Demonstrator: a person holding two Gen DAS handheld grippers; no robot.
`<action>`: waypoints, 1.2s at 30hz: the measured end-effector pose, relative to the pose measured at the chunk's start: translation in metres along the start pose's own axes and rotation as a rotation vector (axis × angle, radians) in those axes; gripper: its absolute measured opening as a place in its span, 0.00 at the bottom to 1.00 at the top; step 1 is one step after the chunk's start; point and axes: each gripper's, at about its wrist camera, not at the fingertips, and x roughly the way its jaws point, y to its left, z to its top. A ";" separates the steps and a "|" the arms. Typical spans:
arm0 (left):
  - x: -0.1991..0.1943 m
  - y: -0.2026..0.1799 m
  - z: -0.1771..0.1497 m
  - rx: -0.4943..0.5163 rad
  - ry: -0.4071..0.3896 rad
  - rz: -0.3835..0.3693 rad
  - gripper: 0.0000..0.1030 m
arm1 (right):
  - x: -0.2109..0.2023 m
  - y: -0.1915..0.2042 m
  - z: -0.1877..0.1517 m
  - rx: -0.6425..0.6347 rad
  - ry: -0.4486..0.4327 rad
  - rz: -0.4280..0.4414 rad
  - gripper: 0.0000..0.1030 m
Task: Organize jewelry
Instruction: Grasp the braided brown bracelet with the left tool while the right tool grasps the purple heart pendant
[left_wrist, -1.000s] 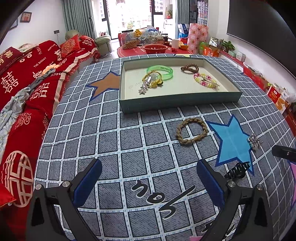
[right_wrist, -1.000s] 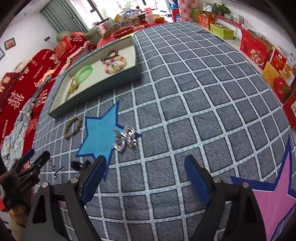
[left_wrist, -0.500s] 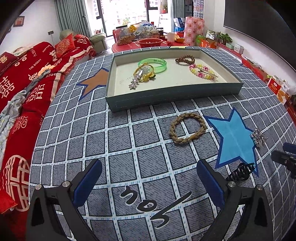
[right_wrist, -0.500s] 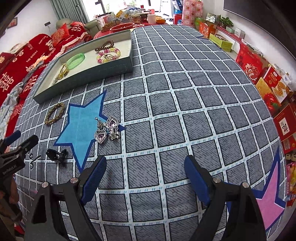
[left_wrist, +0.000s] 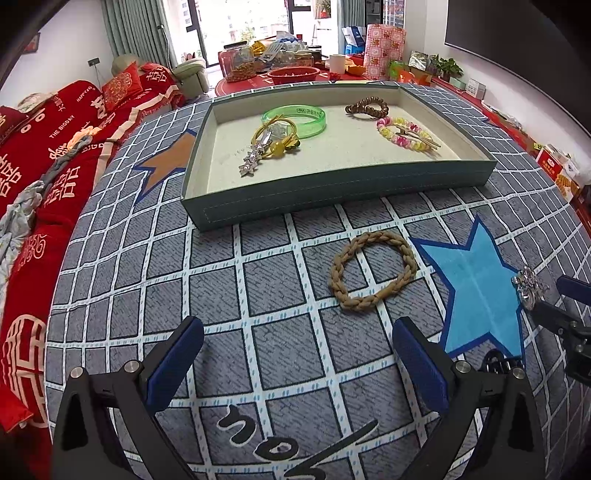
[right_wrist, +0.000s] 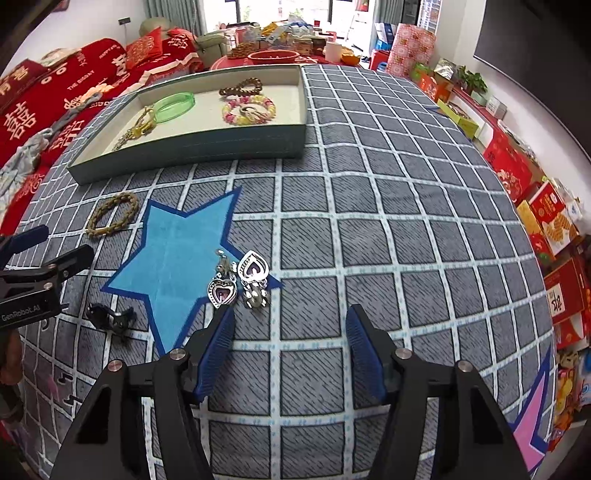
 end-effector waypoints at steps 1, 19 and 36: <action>0.001 -0.001 0.001 0.000 0.001 -0.001 1.00 | 0.001 0.002 0.002 -0.005 -0.002 0.000 0.64; 0.015 -0.023 0.022 0.043 0.016 -0.052 1.00 | 0.005 0.009 0.014 -0.010 -0.012 0.030 0.17; -0.012 -0.038 0.018 0.101 -0.028 -0.143 0.25 | -0.015 -0.017 0.009 0.107 -0.034 0.115 0.17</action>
